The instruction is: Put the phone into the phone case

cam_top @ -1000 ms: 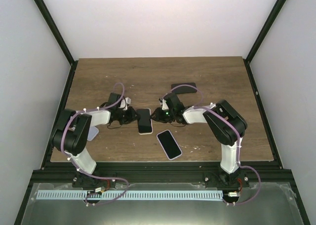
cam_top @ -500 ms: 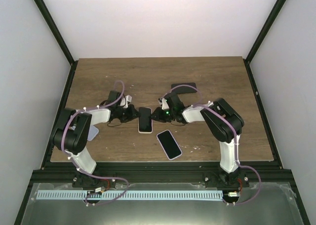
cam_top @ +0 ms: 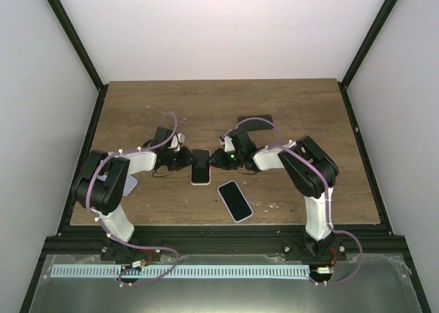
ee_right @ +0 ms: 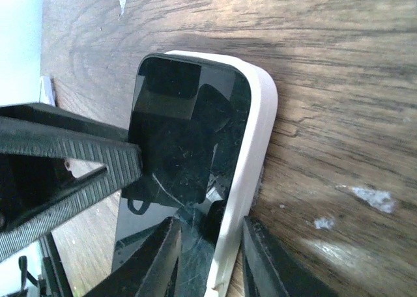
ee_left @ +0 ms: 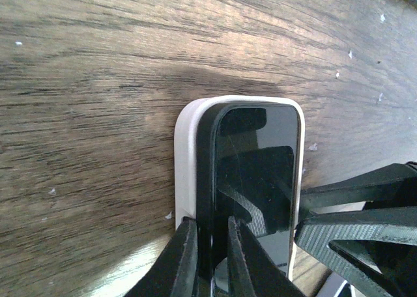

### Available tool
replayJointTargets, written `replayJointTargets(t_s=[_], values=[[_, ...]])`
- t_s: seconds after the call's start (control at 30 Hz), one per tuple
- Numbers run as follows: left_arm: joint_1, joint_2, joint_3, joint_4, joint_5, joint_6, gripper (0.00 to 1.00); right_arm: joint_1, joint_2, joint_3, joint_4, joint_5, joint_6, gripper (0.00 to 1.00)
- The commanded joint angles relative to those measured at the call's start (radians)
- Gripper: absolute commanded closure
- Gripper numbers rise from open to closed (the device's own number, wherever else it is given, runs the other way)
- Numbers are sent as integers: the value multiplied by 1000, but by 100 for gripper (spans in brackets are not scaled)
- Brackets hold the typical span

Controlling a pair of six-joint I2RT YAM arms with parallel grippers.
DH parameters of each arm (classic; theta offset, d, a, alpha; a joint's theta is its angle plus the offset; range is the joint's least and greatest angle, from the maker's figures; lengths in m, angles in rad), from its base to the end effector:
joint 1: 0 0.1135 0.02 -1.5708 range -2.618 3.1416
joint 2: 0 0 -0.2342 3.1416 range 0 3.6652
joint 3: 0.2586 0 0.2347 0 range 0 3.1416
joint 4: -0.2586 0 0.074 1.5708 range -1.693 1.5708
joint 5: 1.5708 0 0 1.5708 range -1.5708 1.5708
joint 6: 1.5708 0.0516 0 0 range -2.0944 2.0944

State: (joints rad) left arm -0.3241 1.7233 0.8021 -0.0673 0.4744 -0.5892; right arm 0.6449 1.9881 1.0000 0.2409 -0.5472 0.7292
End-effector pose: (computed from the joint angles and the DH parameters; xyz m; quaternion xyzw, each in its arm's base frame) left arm 0.2831 -0.1200 0.1005 -0.0562 0.9318 -0.3251 0.1512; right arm 0.2848 0.2478 0.0909 -0.0709 0.8861 0.4359 0.1409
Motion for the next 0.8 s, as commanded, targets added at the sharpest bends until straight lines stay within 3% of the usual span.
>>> replayJointTargets(t_s=[0.0, 0.33, 0.53, 0.77], values=[[-25, -38, -65, -70, -33, 2, 71, 20, -43, 1, 10, 8, 25, 72], [-15, -79, -119, -35, 36, -2, 69, 41, -78, -81, -23, 55, 113, 62], [15, -72, -129, -28, 69, 0, 80, 77, -48, -61, 3, 48, 150, 60], [49, -74, -175, -3, 102, 9, 85, 77, -33, -50, 210, -45, 243, 59]])
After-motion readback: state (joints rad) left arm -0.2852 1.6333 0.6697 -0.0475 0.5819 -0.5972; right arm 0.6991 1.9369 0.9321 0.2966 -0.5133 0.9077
